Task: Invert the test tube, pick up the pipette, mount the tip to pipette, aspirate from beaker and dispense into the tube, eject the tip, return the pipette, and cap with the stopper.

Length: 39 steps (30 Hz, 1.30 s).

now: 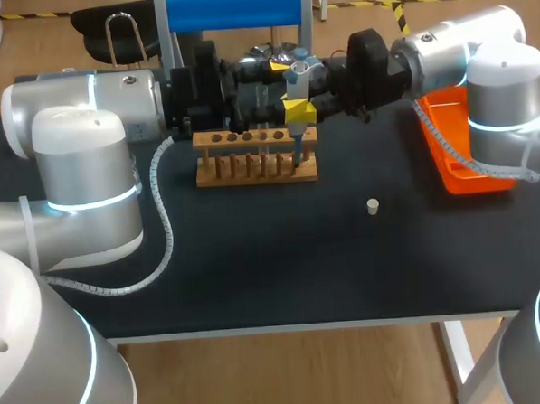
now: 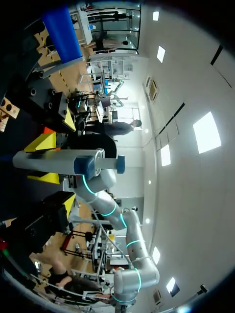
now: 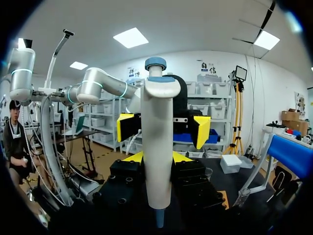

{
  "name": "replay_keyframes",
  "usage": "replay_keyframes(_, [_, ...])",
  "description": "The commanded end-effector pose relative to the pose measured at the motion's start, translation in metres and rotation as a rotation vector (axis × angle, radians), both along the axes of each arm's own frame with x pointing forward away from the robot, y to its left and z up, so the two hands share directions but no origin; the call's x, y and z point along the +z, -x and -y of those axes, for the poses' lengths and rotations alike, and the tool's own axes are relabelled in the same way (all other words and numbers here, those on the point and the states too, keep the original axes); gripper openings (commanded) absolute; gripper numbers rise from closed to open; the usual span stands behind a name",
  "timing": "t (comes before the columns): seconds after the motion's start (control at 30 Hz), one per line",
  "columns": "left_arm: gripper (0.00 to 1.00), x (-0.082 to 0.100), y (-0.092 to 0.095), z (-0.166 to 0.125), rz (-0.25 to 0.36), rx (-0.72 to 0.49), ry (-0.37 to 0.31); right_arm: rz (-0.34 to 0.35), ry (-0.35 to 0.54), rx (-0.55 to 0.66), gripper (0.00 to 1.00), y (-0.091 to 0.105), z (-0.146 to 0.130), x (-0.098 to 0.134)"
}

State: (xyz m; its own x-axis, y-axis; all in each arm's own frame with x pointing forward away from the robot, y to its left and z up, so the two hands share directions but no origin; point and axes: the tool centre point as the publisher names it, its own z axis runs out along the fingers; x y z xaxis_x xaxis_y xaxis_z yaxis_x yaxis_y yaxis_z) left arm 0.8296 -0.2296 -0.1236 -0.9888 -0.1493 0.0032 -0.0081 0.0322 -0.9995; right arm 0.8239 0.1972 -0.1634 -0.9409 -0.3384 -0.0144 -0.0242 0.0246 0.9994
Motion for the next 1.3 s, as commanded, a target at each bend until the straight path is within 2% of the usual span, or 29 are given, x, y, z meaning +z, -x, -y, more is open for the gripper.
replay_keyframes(0.03, [0.73,-0.0003,0.0000,0.0002,0.001,0.000,0.001,-0.002,0.001,-0.010,0.00,0.0013,-0.0033,0.0004])
replay_keyframes(0.23, [0.72,-0.0003,0.0000,0.0002,0.001,0.000,0.001,-0.007,-0.002,-0.024,0.00,0.0005,-0.0062,0.0008])
replay_keyframes(0.4, [0.66,-0.0003,0.0000,0.0002,0.001,0.000,0.001,-0.006,-0.004,-0.028,0.00,0.0005,-0.0075,0.0008])
replay_keyframes(0.47, [0.58,-0.0003,0.0000,0.0002,0.001,0.000,0.001,-0.008,-0.006,-0.030,0.00,0.0005,-0.0079,0.0007])
replay_keyframes(0.5, [0.48,-0.0003,0.0000,0.0002,0.001,0.000,0.001,-0.008,-0.006,-0.031,0.00,0.0005,-0.0082,0.0006])
replay_keyframes(0.63, [0.38,-0.0003,0.0000,0.0002,0.001,0.000,0.001,-0.008,-0.007,-0.034,0.00,0.0007,-0.0086,0.0005])
replay_keyframes(0.9, [0.32,-0.0003,0.0000,0.0002,0.001,0.000,0.001,-0.010,-0.007,-0.035,0.00,0.0006,-0.0092,0.0002])
replay_keyframes(0.93, [0.27,-0.0003,0.0000,0.0002,0.001,0.000,0.001,-0.010,-0.006,-0.035,0.00,0.0006,-0.0093,0.0002])
replay_keyframes(0.97, [0.08,-0.0003,0.0000,0.0002,0.001,0.000,0.001,-0.010,-0.007,-0.034,0.00,0.0005,-0.0094,0.0002])
replay_keyframes(1.0, [0.00,-0.0003,0.0000,0.0002,0.001,0.000,0.001,-0.011,-0.007,-0.034,0.00,0.0005,-0.0094,0.0002])
replay_keyframes(1.27, [0.00,-0.0003,0.0000,0.0002,0.001,0.000,0.001,-0.012,-0.006,-0.027,0.00,0.0008,-0.0091,0.0001])
replay_keyframes(1.3, [0.00,-0.0003,0.0000,0.0002,0.001,0.000,0.001,-0.011,-0.004,-0.025,0.32,0.0011,-0.0088,0.0001])
